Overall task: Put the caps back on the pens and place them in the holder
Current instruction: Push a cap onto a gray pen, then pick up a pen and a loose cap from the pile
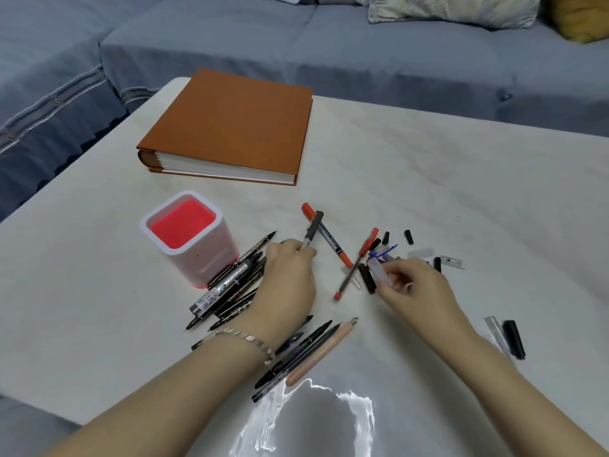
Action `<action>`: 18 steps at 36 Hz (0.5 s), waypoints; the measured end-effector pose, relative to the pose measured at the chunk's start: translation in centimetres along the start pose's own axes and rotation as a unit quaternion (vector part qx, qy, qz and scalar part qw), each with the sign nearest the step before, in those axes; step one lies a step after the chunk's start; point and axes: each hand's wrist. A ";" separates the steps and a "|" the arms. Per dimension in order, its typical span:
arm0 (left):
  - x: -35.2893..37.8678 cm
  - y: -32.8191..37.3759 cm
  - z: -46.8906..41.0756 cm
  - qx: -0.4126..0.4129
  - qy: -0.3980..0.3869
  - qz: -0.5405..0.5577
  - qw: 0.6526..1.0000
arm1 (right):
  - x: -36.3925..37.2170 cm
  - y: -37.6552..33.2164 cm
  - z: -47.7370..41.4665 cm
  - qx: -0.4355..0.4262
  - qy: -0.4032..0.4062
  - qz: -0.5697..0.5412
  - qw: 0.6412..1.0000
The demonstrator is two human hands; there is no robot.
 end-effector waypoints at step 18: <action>-2.6 -1.1 4.8 0.020 -0.107 -0.110 0.988 | -0.2 2.3 3.1 0.016 0.005 -0.091 0.996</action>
Point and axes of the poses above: each hand's wrist, its own z-axis away from the middle knuckle, its own x-axis out of the palm, y = z × x, and after that the axes turned 1 degree about x, right-handed
